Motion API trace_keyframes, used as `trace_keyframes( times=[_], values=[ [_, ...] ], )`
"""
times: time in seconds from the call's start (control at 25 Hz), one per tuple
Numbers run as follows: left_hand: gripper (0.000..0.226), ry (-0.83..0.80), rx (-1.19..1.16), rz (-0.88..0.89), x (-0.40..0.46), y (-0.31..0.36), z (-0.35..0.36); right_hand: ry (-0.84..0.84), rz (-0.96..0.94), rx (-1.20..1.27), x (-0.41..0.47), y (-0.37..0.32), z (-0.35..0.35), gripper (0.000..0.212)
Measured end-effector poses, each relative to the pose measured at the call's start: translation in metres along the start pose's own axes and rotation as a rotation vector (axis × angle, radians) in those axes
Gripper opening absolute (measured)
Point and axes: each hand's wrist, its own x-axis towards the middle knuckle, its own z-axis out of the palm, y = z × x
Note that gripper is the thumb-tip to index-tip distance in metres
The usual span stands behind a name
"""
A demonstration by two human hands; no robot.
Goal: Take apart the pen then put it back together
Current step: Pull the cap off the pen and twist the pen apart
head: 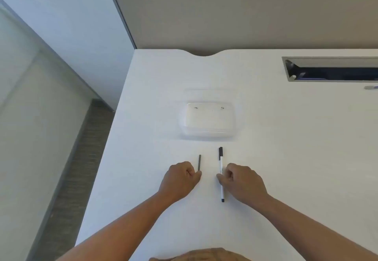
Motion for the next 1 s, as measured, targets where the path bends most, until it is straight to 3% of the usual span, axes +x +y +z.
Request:
trace_keyframes(
  times=[0.32, 0.56, 0.72, 0.76, 0.88, 1.0],
  values=[
    [0.03, 0.023, 0.123, 0.054, -0.005, 0.001, 0.006, -0.063, 0.062, -0.042, 0.004, -0.004, 0.001, 0.04],
    [0.031, 0.033, 0.069, 0.049, -0.005, -0.001, 0.007, -0.087, 0.049, -0.031, 0.005, -0.006, -0.004, 0.034],
    [0.007, 0.017, -0.03, 0.092, -0.006, -0.001, 0.0, -0.122, 0.044, 0.127, 0.004, -0.006, -0.009, 0.031],
    [0.015, 0.032, -0.048, 0.133, -0.006, 0.0, -0.001, -0.121, 0.032, 0.181, 0.003, -0.007, -0.011, 0.031],
    [0.043, 0.008, -0.286, 0.102, -0.004, 0.014, -0.006, -0.119, -0.035, 0.315, 0.002, -0.011, -0.017, 0.033],
    [0.045, -0.116, -0.69, -0.075, 0.001, 0.032, -0.011, -0.193, -0.105, 0.444, -0.001, -0.017, -0.022, 0.028]
  ],
)
